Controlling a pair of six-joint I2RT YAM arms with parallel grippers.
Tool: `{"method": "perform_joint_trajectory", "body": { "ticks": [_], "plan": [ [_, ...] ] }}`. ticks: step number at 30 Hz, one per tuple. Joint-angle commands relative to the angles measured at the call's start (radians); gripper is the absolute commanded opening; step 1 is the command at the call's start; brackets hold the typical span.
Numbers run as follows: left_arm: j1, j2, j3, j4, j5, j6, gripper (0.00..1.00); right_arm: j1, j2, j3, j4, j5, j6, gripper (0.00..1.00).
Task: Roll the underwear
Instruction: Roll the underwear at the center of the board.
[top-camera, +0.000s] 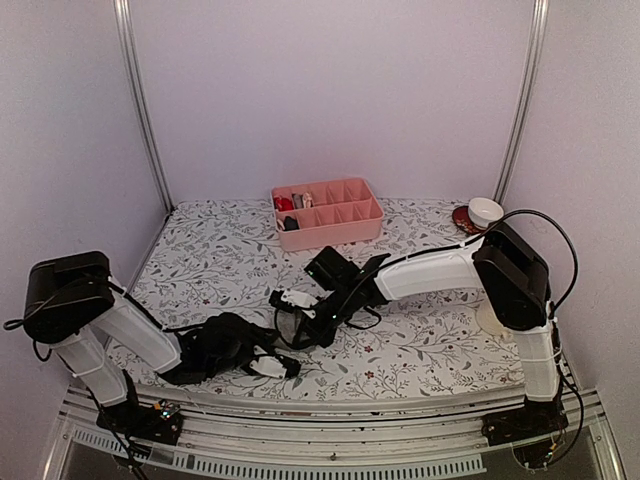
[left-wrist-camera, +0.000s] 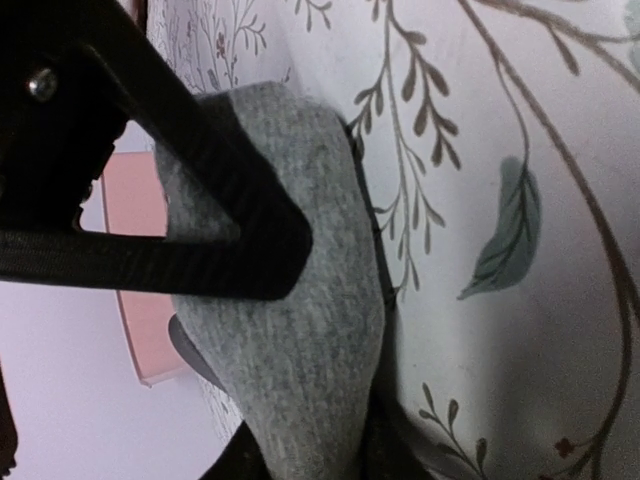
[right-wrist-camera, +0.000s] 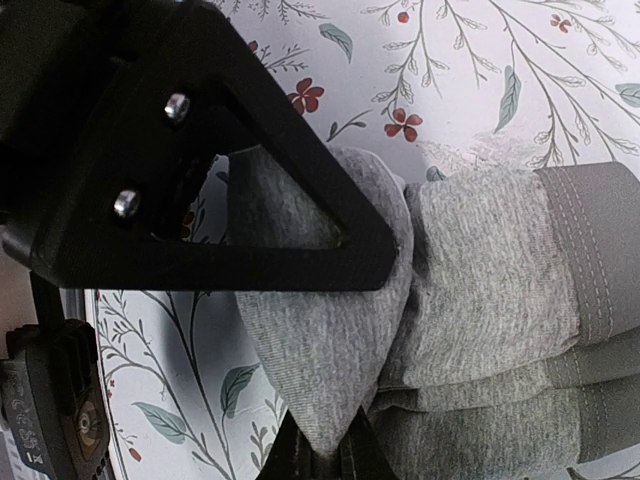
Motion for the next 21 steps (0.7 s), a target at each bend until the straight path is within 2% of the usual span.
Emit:
{"method": "perform_joint_trajectory", "body": {
  "ticks": [1,3,4,10,18,21],
  "plan": [
    [-0.013,0.018,0.018,-0.082,-0.013,-0.034,0.18,-0.008,0.060,-0.010,-0.112,0.027,0.001,0.03],
    [-0.014,0.016,0.035,-0.139,0.001,-0.057,0.04,-0.008,0.057,-0.009,-0.111,0.034,0.001,0.05],
    [-0.013,0.015,0.046,-0.172,0.010,-0.070,0.00,-0.008,0.054,-0.010,-0.110,0.040,0.002,0.07],
    [0.020,-0.012,0.138,-0.463,0.135,-0.156,0.00,-0.008,-0.022,-0.056,-0.076,0.080,0.008,0.30],
    [0.099,-0.033,0.247,-0.754,0.305,-0.231,0.00,-0.007,-0.258,-0.226,0.058,0.211,0.006,0.53],
    [0.121,-0.035,0.279,-0.832,0.362,-0.247,0.00,-0.008,-0.365,-0.294,0.120,0.258,-0.002,0.57]
  ]
}}
